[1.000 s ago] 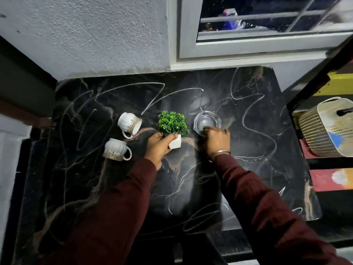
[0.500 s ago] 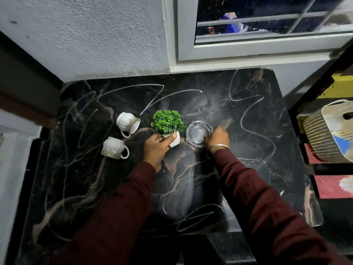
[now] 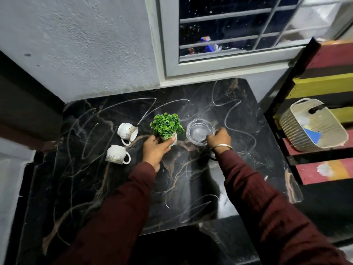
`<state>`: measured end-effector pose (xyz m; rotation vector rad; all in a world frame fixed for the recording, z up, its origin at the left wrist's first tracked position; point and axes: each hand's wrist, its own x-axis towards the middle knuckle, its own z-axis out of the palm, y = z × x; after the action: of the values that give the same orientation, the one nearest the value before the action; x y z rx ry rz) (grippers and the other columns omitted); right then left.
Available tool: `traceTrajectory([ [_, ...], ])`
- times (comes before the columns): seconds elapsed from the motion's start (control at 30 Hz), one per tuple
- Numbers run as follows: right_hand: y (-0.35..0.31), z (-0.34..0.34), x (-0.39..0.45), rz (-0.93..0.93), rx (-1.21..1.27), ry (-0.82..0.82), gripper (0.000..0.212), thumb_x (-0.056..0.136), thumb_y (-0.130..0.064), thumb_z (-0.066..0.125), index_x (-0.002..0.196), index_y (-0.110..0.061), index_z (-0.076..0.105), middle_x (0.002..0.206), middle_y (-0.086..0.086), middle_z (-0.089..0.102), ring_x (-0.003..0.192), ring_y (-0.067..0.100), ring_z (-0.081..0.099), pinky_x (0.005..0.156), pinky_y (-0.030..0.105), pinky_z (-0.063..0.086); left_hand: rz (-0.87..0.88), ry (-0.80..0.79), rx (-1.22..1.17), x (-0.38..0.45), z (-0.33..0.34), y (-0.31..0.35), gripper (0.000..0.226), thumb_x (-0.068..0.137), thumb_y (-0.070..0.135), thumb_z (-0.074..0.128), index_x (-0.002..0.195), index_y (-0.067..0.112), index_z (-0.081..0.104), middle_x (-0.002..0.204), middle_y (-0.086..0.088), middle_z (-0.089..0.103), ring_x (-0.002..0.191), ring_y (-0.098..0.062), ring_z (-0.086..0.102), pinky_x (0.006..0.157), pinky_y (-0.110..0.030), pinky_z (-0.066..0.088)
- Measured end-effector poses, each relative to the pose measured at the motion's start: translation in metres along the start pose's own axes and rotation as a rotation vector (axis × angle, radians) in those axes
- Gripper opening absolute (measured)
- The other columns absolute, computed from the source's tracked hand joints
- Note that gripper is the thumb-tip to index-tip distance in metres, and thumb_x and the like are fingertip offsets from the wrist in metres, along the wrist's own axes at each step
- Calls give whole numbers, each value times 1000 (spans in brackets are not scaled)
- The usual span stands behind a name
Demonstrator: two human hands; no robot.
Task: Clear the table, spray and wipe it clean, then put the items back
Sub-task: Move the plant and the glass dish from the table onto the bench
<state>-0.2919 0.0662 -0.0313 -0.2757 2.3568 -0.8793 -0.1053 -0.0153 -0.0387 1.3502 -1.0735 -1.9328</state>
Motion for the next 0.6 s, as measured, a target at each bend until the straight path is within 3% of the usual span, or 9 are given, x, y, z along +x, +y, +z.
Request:
traceTrajectory([
  [0.1, 8, -18, -5, 20, 129, 52, 24, 73, -18, 61, 94, -11, 54, 99, 16, 65, 92, 33, 65, 87, 40, 53, 19, -68, 35, -4, 16, 6, 38, 82, 4, 78, 115, 14, 62, 115, -5, 72, 106, -19, 69, 88, -33, 57],
  [0.2, 47, -33, 23, 48, 240, 134, 21, 58, -25, 57, 76, -23, 46, 88, 16, 67, 76, 36, 68, 74, 50, 58, 75, -115, 102, -12, 41, 7, 46, 78, 5, 81, 120, 7, 63, 112, -7, 74, 100, -17, 71, 82, -27, 58],
  [0.27, 46, -60, 6, 37, 292, 195, 20, 60, -22, 55, 77, -24, 45, 84, 11, 65, 72, 36, 68, 71, 50, 58, 111, -118, 126, -16, 58, 4, 46, 75, 4, 83, 117, 5, 65, 108, -9, 75, 101, -23, 72, 82, -30, 59],
  [0.37, 51, -108, -15, 26, 339, 277, 21, 68, -14, 56, 88, -20, 53, 81, 9, 65, 64, 34, 68, 63, 48, 59, 150, -151, 183, -29, 96, -4, 42, 72, 4, 86, 111, 7, 67, 105, -11, 75, 102, -32, 71, 90, -47, 57],
  [0.5, 103, -162, 12, 44, 351, 360, 20, 60, -21, 55, 80, -25, 55, 81, 11, 68, 70, 36, 68, 67, 50, 58, 214, -195, 298, -50, 161, -18, 44, 69, 5, 89, 108, 9, 68, 103, -7, 75, 100, -23, 72, 96, -43, 55],
  [0.6, 119, -227, 6, 57, 347, 399, 17, 67, -15, 59, 83, -20, 57, 83, 11, 68, 77, 33, 66, 77, 46, 56, 259, -236, 347, -68, 229, -36, 50, 69, 5, 89, 113, 5, 66, 102, -3, 74, 94, -16, 71, 97, -39, 55],
])
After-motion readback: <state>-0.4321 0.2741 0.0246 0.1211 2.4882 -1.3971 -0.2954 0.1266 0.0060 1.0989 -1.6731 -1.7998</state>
